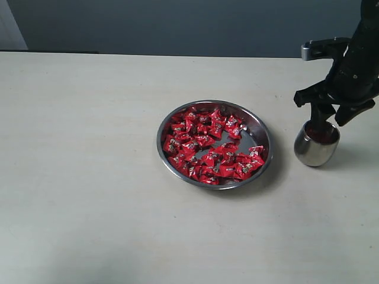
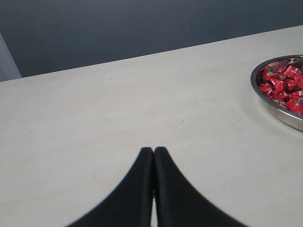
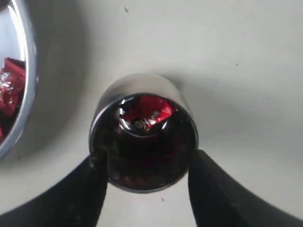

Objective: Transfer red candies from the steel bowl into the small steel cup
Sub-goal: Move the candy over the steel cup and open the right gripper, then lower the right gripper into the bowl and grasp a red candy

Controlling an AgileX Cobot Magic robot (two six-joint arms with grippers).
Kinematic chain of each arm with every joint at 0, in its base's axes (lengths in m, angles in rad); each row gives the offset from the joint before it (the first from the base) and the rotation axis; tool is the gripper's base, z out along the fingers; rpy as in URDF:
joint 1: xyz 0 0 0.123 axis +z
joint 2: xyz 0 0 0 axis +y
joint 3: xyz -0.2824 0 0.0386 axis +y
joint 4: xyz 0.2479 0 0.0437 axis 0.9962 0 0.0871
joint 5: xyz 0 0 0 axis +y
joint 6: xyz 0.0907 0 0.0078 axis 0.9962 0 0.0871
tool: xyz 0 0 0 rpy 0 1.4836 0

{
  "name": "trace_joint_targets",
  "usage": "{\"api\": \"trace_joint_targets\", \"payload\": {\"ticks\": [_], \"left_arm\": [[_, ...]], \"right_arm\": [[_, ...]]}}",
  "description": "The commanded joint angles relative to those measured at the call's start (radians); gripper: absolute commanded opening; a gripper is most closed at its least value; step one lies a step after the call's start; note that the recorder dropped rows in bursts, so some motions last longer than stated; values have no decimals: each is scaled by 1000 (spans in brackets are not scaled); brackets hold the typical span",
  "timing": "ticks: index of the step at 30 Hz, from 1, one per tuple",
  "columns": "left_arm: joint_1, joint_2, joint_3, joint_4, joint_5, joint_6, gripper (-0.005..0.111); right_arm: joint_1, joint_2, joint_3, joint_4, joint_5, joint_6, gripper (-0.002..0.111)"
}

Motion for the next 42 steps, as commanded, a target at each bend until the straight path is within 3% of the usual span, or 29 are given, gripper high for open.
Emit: {"api": "trace_joint_targets", "payload": {"ticks": [1, 7, 14, 28, 38, 42], "left_arm": [[-3, -4, -1, -1, -6, -6, 0], [-3, -4, -1, -1, -6, -6, 0], [-3, -4, -1, -1, -6, -6, 0], [-3, -4, -1, -1, -6, -6, 0], [-3, -4, -1, -1, -6, -6, 0], [-3, -4, -1, -1, -6, -6, 0]], "right_arm": [[-5, -1, -53, 139, -7, 1, 46], [87, 13, -62, 393, -64, -196, 46], [215, 110, -62, 346, -225, -235, 46], [221, 263, -64, 314, -418, -235, 46], [221, 298, -96, 304, -399, -233, 46], [221, 298, -96, 302, -383, -233, 31]]}}
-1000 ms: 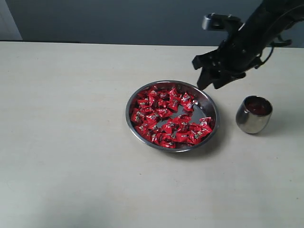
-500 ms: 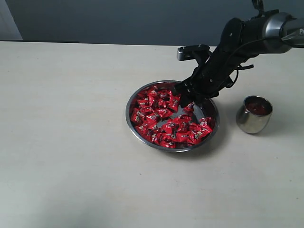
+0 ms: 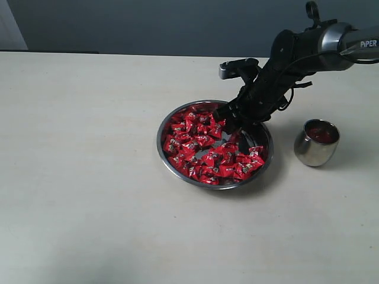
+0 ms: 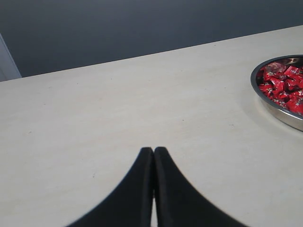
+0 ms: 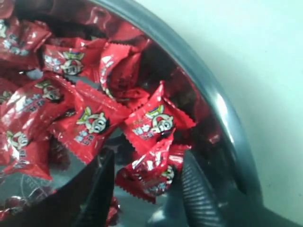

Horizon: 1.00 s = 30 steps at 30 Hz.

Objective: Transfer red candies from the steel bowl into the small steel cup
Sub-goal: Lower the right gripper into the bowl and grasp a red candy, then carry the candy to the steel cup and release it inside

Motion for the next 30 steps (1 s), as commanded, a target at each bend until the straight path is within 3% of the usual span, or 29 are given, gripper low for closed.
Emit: {"api": "trace_joint_targets", "payload": {"ticks": [1, 9, 21, 26, 30], "left_arm": [[-3, -4, -1, -1, -6, -6, 0], [-3, -4, -1, -1, -6, -6, 0], [-3, -4, -1, -1, -6, -6, 0], [-3, -4, -1, -1, -6, -6, 0], [-3, -4, -1, -1, -6, -6, 0]], "right_arm": [[0, 0, -6, -13, 24, -5, 25], [0, -5, -6, -13, 57, -5, 0], [0, -350, 22, -51, 208, 15, -1], [-35, -550, 171, -333, 194, 268, -1], [-114, -572, 278, -346, 175, 286, -1]]}}
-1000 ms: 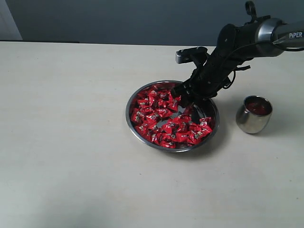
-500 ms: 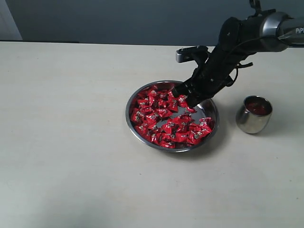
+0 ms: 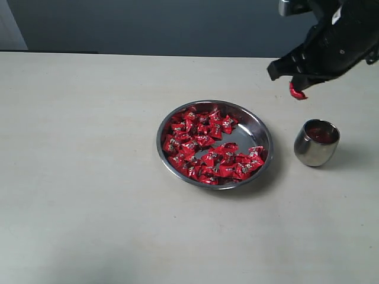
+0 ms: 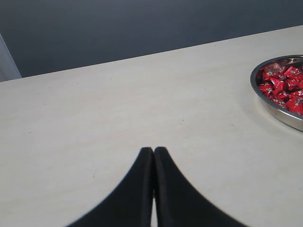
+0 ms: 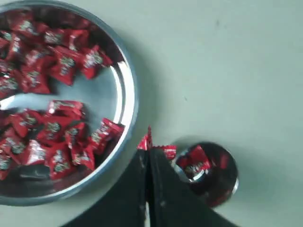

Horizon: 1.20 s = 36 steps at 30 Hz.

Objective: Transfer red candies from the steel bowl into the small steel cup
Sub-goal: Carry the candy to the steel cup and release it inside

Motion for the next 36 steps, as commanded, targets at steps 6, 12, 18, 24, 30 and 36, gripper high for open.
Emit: {"api": "trace_joint_targets", "payload": {"ticks": [6, 12, 18, 24, 30, 36], "left_arm": [[-3, -4, -1, -1, -6, -6, 0], [-3, -4, -1, -1, -6, -6, 0], [-3, -4, -1, -1, -6, -6, 0], [-3, -4, -1, -1, -6, -6, 0], [-3, -4, -1, -1, -6, -6, 0], [-3, -4, -1, -1, -6, -6, 0]], "right_arm": [[-114, -7, 190, -5, -130, 25, -1], [-114, 4, 190, -32, -181, 25, -1], [-114, 66, 190, -42, -175, 25, 3], [-114, 95, 190, -42, -186, 29, 33], [-114, 95, 188, -60, -197, 52, 36], [-99, 70, 163, 41, -208, 16, 36]]}}
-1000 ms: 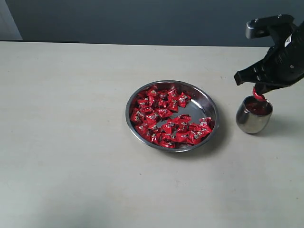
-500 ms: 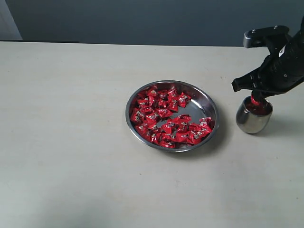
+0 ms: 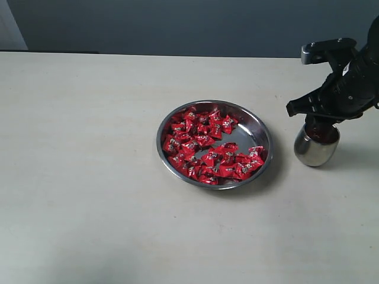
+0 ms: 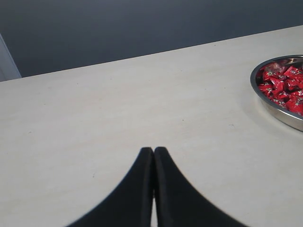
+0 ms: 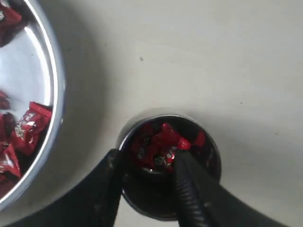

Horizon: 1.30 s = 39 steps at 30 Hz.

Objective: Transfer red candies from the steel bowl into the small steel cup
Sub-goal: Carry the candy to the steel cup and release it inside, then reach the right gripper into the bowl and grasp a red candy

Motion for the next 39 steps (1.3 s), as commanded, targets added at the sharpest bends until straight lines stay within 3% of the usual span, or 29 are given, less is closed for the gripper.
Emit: {"api": "trace_joint_targets", "payload": {"ticks": [1, 10, 15, 28, 39], "left_arm": [[-3, -4, -1, -1, -6, -6, 0], [-3, -4, -1, -1, -6, -6, 0], [-3, -4, -1, -1, -6, -6, 0], [-3, -4, -1, -1, -6, -6, 0], [-3, -4, -1, -1, -6, -6, 0]], "right_arm": [[19, -28, -29, 115, -12, -76, 36], [173, 2, -38, 489, -22, -475, 38], [220, 89, -38, 492, -71, -485, 49], [221, 266, -40, 511, -242, -485, 49], [221, 307, -70, 528, -235, -485, 49]]}}
